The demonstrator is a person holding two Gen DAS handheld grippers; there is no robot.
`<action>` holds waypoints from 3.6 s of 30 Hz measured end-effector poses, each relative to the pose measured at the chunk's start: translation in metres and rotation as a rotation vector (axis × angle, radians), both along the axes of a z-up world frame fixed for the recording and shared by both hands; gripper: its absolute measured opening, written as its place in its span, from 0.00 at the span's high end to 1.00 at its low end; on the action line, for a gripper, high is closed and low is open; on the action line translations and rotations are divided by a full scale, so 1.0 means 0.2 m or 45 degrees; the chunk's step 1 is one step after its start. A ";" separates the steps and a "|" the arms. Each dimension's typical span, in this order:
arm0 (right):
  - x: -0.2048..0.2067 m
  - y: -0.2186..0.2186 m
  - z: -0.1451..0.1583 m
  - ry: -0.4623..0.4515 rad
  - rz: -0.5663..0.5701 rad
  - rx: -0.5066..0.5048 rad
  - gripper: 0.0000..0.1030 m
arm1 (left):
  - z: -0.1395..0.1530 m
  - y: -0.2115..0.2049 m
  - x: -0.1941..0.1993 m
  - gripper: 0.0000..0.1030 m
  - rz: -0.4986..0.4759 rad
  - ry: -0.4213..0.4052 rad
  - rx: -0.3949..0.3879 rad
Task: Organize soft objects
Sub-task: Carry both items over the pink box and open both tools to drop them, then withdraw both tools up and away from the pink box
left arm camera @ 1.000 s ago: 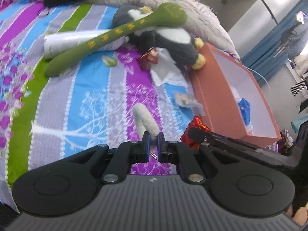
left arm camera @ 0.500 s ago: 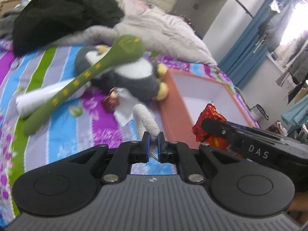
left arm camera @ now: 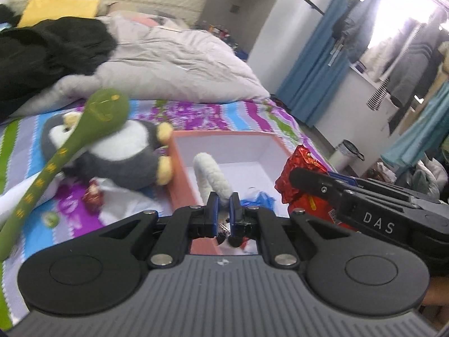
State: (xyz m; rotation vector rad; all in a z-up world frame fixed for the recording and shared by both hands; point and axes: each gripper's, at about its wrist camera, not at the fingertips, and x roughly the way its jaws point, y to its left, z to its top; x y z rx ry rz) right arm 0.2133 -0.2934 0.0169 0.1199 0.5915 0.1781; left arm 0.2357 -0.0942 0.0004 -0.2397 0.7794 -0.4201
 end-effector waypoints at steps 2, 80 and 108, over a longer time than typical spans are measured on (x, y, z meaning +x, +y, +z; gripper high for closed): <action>0.02 -0.07 -0.01 0.009 -0.036 -0.009 0.77 | 0.01 -0.08 0.05 0.91 -0.032 -0.002 0.004; -0.56 0.30 0.11 0.027 0.077 -0.046 0.21 | 0.14 0.38 -0.72 0.71 0.189 -0.090 0.081; -0.29 0.51 0.36 0.287 0.062 -0.122 0.21 | -0.36 0.78 -0.30 0.71 0.463 0.208 0.122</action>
